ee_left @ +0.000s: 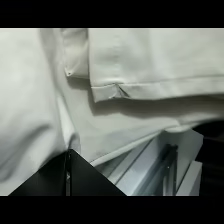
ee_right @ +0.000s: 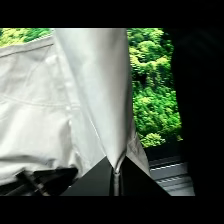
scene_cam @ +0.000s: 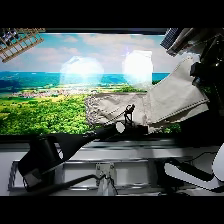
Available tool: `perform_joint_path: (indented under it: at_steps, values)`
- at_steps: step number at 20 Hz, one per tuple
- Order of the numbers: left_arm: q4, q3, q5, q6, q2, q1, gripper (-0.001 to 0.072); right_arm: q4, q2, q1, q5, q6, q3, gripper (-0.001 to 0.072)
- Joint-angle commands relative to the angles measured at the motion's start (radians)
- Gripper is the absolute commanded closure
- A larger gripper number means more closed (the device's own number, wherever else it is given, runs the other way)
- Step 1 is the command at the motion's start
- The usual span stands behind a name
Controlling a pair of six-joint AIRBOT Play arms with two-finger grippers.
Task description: Fold the clothes and pants, and hang the long-sleeved shirts on hangers.
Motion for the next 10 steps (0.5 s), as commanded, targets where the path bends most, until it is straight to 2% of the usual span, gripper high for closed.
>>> perform_joint_path:
  at_steps: [1,3,6,10]
  values:
    - [-0.019,0.010,-0.053,0.001,-0.029,0.013,0.0698,0.000,-0.001,0.070,0.002,0.009,0.002,0.0696]
    - [-0.018,0.010,-0.138,0.002,-0.015,0.032,0.0697,-0.015,-0.006,0.119,0.002,0.007,0.002,0.0696]
    - [-0.014,0.003,-0.219,0.141,0.084,0.046,0.0699,-0.018,-0.024,0.178,0.002,0.006,0.002,0.0696]
    - [0.174,-0.058,-0.241,0.150,0.338,0.106,0.0698,-0.018,-0.048,0.270,0.000,0.006,0.002,0.0695]
